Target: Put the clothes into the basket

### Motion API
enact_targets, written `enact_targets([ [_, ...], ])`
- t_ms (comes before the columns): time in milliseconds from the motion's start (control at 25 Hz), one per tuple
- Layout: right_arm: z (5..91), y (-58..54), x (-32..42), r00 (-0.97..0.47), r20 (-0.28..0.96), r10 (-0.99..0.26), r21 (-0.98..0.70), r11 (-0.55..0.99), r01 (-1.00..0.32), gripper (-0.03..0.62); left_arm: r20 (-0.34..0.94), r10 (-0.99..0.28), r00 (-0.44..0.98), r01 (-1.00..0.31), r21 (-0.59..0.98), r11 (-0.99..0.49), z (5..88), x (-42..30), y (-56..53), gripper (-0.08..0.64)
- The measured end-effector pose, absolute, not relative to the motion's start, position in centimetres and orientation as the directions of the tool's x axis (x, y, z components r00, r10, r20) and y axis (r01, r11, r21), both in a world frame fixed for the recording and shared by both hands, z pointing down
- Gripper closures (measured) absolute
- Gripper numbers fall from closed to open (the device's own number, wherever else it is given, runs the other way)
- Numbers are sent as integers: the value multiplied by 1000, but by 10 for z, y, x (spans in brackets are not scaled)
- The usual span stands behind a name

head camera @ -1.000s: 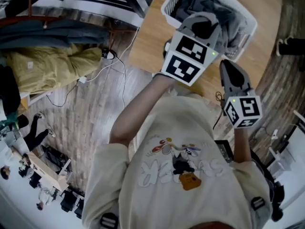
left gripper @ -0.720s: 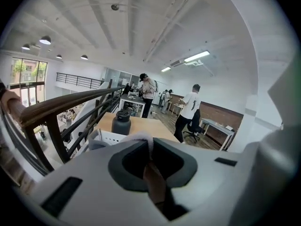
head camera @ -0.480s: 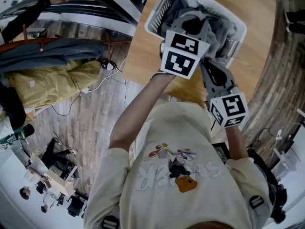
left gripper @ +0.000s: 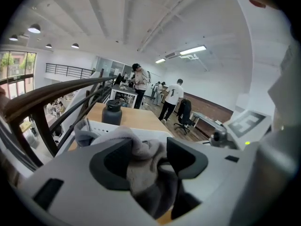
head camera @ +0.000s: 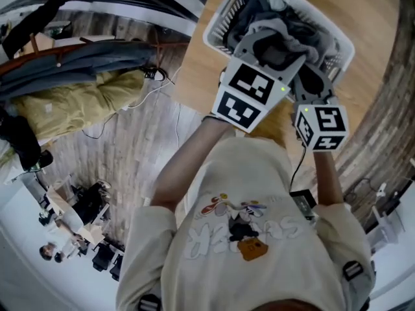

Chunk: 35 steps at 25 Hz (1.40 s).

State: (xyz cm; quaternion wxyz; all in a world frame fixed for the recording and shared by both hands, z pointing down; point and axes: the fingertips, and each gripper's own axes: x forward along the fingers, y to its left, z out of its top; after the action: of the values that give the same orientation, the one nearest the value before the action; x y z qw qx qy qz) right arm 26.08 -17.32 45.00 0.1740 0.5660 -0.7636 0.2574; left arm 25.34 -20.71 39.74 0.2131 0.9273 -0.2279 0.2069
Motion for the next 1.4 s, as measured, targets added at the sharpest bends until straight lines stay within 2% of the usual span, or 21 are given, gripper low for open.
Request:
enact_targets([
  [160, 479, -199, 275, -220, 624, -750, -128, 179, -975, 552, 544, -326, 773, -533, 279, -798, 414, 234, -195, 342],
  [400, 504, -214, 269, -227, 682, -695, -137, 184, -973, 552, 617, -351, 705, -595, 245, -765, 436, 212, -185, 342],
  [560, 489, -211, 275, -174, 631, -756, -100, 143, -985, 551, 576, -440, 689, -669, 273, -691, 431, 208, -192, 344],
  [680, 468, -204, 275, -194, 584, -788, -157, 125, -980, 551, 564, -484, 669, -702, 263, -662, 422, 197, -189, 345],
  [720, 460, -202, 277, -193, 570, -799, -170, 115, -979, 551, 558, -494, 667, -708, 269, -653, 419, 192, -186, 369],
  [800, 442, -199, 281, -175, 538, -824, -177, 93, -980, 551, 545, -525, 654, -731, 278, -623, 412, 178, -182, 501],
  [880, 424, -196, 281, -154, 501, -852, -179, 73, -981, 551, 537, -540, 648, -744, 294, -600, 407, 163, -177, 556],
  [1040, 403, -174, 268, -150, 469, -870, -185, 69, -980, 551, 537, -503, 677, -720, 342, -604, 404, 140, -149, 558],
  [1280, 365, -155, 251, -152, 394, -906, -170, 91, -981, 551, 471, -501, 726, -676, 353, -647, 379, 124, -126, 558],
  [1400, 348, -146, 240, -159, 368, -916, -157, 108, -982, 551, 528, -472, 705, -689, 357, -630, 383, 116, -110, 558],
])
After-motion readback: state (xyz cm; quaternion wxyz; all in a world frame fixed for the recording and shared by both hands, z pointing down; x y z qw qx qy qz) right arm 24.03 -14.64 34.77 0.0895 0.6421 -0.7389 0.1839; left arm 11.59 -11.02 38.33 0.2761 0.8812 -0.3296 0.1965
